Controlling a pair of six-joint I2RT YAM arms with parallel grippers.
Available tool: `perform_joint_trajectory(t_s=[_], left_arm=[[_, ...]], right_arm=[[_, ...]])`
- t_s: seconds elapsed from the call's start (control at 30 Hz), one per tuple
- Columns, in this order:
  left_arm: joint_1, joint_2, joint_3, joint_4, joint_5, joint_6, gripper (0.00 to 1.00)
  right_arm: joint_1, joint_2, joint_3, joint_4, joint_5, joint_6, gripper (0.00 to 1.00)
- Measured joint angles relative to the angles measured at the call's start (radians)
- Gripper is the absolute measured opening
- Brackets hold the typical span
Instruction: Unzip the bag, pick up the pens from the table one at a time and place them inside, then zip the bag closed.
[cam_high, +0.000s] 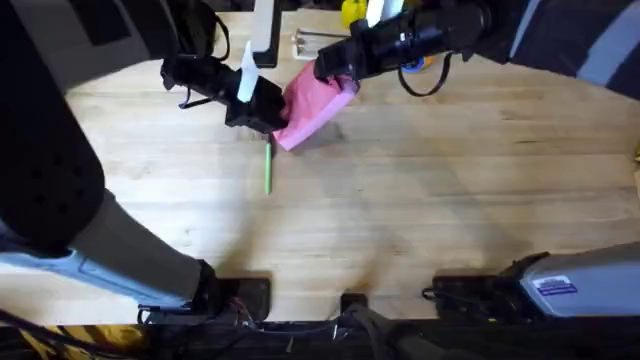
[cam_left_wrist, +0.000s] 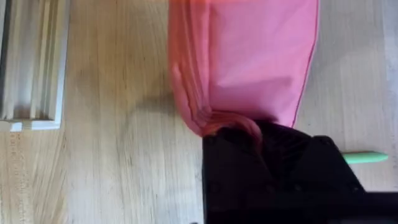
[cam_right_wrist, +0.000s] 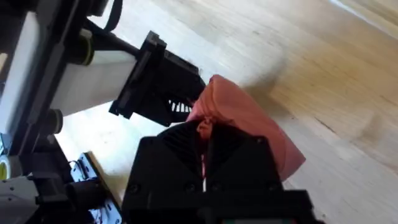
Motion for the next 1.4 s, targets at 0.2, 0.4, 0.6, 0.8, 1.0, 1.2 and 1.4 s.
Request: perform_joint_trajectory(t_s=[0.2,0.4,0.6,0.8,1.0,1.2,1.4], left_arm=[[-0.006,0.000,0.000,-0.006,0.013,0.000,0.042],[-0.026,0.000,0.000,-0.004,0.047,0.000,0.042],[-0.055,0.000,0.000,-0.010,0.103,0.001,0.042],[-0.053,0.000,0.000,-0.010,0.110,0.001,0.042],[-0.053,0.000,0.000,-0.010,0.110,0.001,0.042],[-0.053,0.000,0.000,-0.010,0.111,0.001,0.042],[-0.053,0.000,0.000,-0.010,0.111,0.001,0.042]], right_arm=[[-0.036,-0.037,0.000,-0.127,-0.036,0.009,0.035],[-0.116,-0.109,-0.002,-0.362,0.037,-0.048,0.190],[-0.124,-0.272,-0.002,-0.507,0.283,-0.127,0.972],[-0.125,-0.406,-0.002,-0.566,0.516,-0.151,0.997],[-0.125,-0.407,-0.002,-0.619,0.544,-0.150,0.998],[-0.125,-0.344,-0.002,-0.626,0.475,0.065,0.998],[-0.125,-0.255,-0.002,-0.623,0.449,0.456,0.998]])
